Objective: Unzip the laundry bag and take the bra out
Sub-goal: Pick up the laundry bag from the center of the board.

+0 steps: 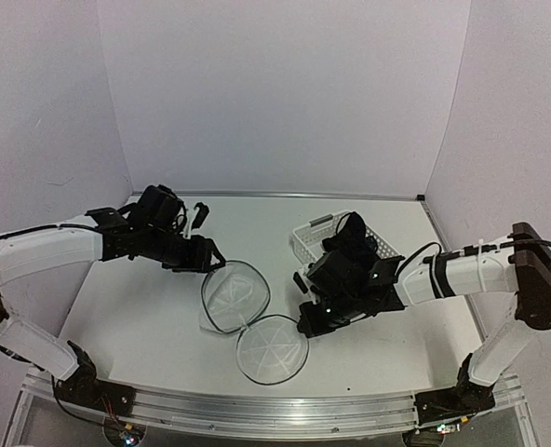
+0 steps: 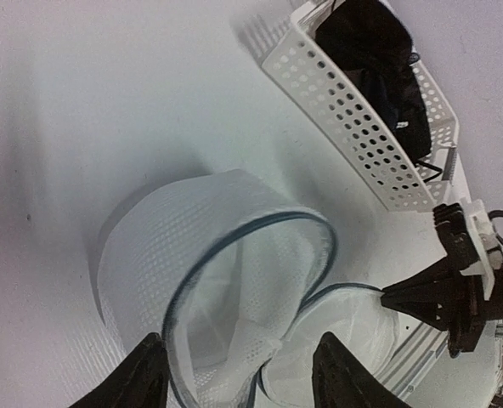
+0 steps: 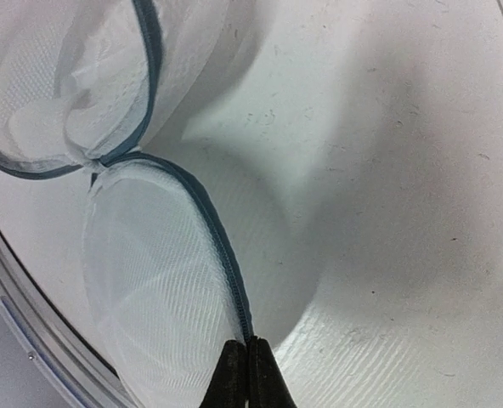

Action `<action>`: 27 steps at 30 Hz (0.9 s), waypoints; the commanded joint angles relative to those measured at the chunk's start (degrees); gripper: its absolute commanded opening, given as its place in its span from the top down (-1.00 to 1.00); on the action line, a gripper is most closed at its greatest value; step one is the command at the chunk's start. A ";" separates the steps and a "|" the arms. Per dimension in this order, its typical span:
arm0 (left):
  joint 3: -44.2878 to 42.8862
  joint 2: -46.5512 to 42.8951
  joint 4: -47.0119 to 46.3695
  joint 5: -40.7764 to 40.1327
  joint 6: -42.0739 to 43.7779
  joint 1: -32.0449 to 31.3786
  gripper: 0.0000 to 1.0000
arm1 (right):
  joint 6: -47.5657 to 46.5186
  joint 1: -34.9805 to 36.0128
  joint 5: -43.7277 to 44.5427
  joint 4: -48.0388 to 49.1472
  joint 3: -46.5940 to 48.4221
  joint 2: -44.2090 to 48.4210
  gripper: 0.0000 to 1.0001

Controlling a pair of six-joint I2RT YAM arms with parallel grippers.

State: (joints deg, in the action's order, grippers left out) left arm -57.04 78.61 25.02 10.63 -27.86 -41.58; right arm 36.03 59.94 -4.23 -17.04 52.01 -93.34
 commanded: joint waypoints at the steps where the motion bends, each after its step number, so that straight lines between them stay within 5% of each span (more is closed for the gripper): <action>1: -2.28 -6.89 2.54 0.01 1.98 -0.21 -0.23 | 2.75 0.35 -3.58 -0.45 4.35 2.72 1.00; 15: 10.73 -17.68 1.62 15.35 -7.13 -0.17 -0.35 | 10.50 -1.50 -15.30 5.62 12.83 -1.34 1.00; 27: 21.75 -22.82 -6.88 20.36 -15.19 -0.17 -0.39 | 22.57 -3.16 -21.40 18.90 14.49 -4.80 1.00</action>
State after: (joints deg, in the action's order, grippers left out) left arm -36.21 57.34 24.77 28.08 -39.86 -41.58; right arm 53.47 57.12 -23.07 -6.09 62.98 -98.13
